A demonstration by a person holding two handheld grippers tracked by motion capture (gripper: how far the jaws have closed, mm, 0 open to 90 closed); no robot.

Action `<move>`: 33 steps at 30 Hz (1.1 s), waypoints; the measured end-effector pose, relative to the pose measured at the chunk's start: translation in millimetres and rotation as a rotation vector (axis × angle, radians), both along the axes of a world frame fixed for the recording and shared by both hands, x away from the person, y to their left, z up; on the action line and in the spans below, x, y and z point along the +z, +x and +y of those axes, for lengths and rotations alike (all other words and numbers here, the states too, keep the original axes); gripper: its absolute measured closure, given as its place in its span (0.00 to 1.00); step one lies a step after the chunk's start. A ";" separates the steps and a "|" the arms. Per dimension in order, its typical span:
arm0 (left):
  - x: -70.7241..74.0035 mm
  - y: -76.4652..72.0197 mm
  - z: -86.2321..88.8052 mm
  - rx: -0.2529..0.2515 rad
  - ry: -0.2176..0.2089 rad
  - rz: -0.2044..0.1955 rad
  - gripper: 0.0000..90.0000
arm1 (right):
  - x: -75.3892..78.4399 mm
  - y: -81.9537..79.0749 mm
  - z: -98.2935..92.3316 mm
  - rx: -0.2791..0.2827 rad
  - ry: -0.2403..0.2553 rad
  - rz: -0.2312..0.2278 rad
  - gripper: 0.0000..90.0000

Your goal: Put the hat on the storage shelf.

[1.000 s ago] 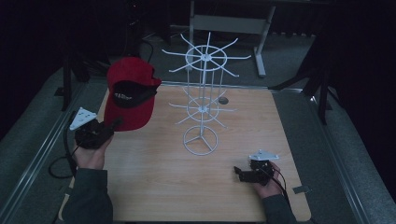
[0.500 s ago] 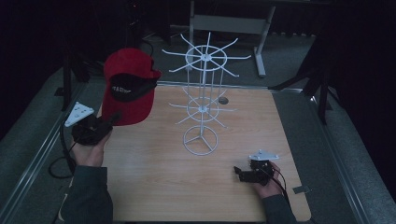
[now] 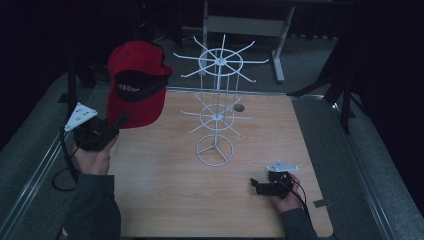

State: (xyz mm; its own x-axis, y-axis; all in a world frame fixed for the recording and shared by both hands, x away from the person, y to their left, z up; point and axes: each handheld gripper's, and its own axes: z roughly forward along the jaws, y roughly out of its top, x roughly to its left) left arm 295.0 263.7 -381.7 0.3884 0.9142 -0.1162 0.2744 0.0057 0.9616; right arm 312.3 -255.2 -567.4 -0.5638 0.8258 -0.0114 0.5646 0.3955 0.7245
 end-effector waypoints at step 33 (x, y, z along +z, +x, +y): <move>21.1 -5.1 -4.2 -0.001 -0.040 -0.082 0.95 | 0.0 0.0 0.0 0.000 0.000 0.000 0.17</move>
State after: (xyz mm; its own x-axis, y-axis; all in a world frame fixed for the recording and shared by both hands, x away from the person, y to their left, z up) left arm 289.9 259.5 -360.5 0.3994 0.9088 -0.1206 0.1945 0.0445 0.9799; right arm 312.3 -255.2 -567.4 -0.5640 0.8257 -0.0117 0.5644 0.3958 0.7244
